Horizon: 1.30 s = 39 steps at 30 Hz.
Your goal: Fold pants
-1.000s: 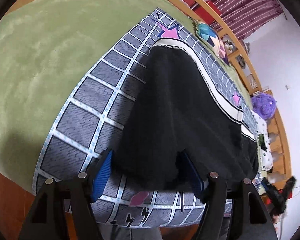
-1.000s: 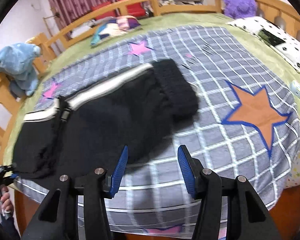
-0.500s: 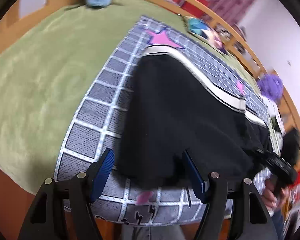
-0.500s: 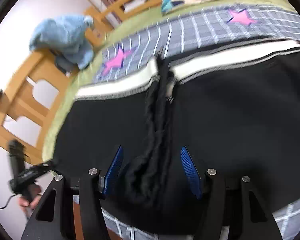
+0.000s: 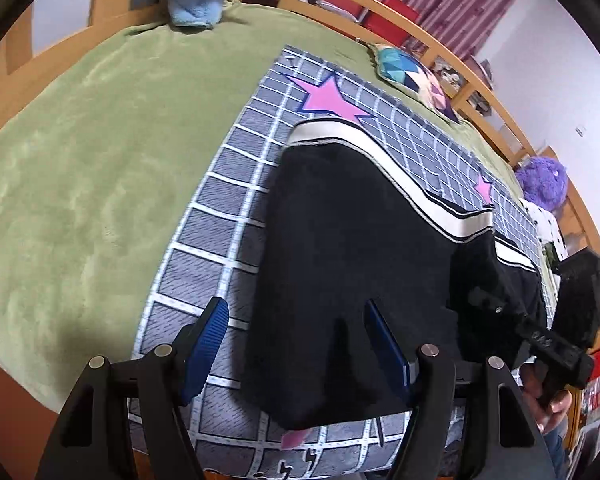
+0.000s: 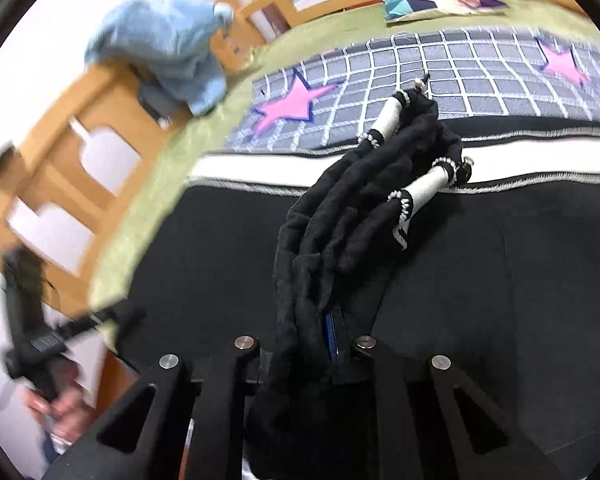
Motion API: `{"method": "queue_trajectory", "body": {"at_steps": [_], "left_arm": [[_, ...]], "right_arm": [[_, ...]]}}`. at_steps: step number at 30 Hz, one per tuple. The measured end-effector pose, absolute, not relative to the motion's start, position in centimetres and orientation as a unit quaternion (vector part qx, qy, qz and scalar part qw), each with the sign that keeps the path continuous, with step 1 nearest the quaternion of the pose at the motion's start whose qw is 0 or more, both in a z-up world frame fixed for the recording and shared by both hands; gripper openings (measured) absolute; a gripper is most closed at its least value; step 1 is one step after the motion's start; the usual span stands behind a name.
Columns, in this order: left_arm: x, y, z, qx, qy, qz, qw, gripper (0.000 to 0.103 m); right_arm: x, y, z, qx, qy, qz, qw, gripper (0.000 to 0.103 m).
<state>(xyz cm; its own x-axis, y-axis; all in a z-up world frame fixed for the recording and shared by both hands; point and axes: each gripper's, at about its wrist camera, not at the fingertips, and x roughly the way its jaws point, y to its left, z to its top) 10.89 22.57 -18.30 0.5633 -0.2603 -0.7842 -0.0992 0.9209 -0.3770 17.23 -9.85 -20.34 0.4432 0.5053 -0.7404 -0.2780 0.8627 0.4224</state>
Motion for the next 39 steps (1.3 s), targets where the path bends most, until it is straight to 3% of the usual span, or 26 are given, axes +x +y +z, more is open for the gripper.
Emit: {"method": "queue_trajectory", "body": {"at_steps": [4,9,17,19,21,22,24,26,28,30,35,39], "left_arm": [[10.9,21.2,-18.2,-0.179,0.466,-0.054,0.865,0.069],[11.6,20.8,-18.8,-0.161,0.483,-0.019,0.86,0.068],[8.7,22.9,-20.9,-0.235,0.495,-0.063,0.834,0.069],[8.4,23.3,-21.9,-0.267,0.49,-0.076,0.826,0.069],[8.6,23.7,-23.0,-0.306,0.477,-0.076,0.821,0.069],[8.7,23.8,-23.1,-0.318,0.47,-0.072,0.821,0.069],[9.0,23.5,-23.0,-0.329,0.455,-0.064,0.825,0.068],[9.5,22.7,-22.6,-0.31,0.459,-0.039,0.831,0.059],[9.7,21.9,-21.7,-0.278,0.461,-0.017,0.843,0.031],[9.5,20.5,-19.2,-0.226,0.444,-0.01,0.867,0.019],[9.0,14.3,-11.3,-0.096,0.382,-0.008,0.919,0.014],[9.4,6.8,-5.3,-0.046,0.344,-0.089,0.934,0.014]], "right_arm": [[15.9,-14.3,-22.0,0.097,0.515,0.197,0.829,0.036],[13.8,-17.4,-21.7,0.119,0.513,0.198,0.827,0.042],[13.4,-17.0,-19.0,0.104,0.46,0.205,0.858,0.042],[15.0,-16.6,-18.7,0.112,0.446,0.2,0.865,0.042],[17.0,-16.1,-20.1,0.111,0.46,0.174,0.863,0.021],[18.0,-15.8,-21.4,0.111,0.479,0.163,0.855,0.017],[18.9,-15.1,-23.0,0.098,0.492,0.151,0.852,0.018],[18.7,-15.1,-22.5,0.077,0.486,0.163,0.855,0.019],[18.5,-16.0,-21.8,0.089,0.493,0.171,0.849,0.022],[18.0,-17.5,-20.8,0.111,0.496,0.178,0.842,0.028],[14.5,-22.8,-17.0,0.102,0.448,0.142,0.877,0.038],[12.5,-28.3,-14.8,0.109,0.437,0.099,0.887,0.04]]}}
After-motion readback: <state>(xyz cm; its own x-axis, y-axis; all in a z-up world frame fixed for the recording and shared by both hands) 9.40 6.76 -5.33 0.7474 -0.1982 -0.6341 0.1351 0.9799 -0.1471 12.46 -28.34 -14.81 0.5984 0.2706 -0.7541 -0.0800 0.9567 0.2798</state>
